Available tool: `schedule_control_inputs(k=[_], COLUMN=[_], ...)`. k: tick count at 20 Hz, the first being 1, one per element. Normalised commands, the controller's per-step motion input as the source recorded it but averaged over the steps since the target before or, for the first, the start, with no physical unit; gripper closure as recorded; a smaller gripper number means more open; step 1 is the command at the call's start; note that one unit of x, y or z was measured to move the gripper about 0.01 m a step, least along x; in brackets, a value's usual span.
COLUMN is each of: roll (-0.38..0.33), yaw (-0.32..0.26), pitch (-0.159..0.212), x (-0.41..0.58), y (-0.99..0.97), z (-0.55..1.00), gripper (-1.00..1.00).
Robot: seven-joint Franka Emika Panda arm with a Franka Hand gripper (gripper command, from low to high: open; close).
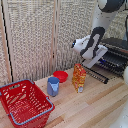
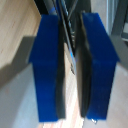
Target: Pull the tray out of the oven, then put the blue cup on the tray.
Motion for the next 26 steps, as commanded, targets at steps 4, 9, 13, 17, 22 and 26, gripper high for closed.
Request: schedule_control_inputs(k=[4,9,13,17,22,26], roll=[-0.065,-0.044,-0.048,-0.030,-0.033,-0.066], yaw=[0.001,-0.006,-0.002,-0.052,-0.188,-0.028], pitch=[-0.007,-0.032,-0.048,-0.009,-0.006,0.000], x=[0.427,0.450,0.281,0.092,0.085,0.093], y=[0.92,0.95,0.98,0.82,0.10,0.95], z=[-0.40,-0.45,-0.37,-0.19,0.01,-0.17], gripper=[1.00,1.00,1.00,1.00,1.00,1.00])
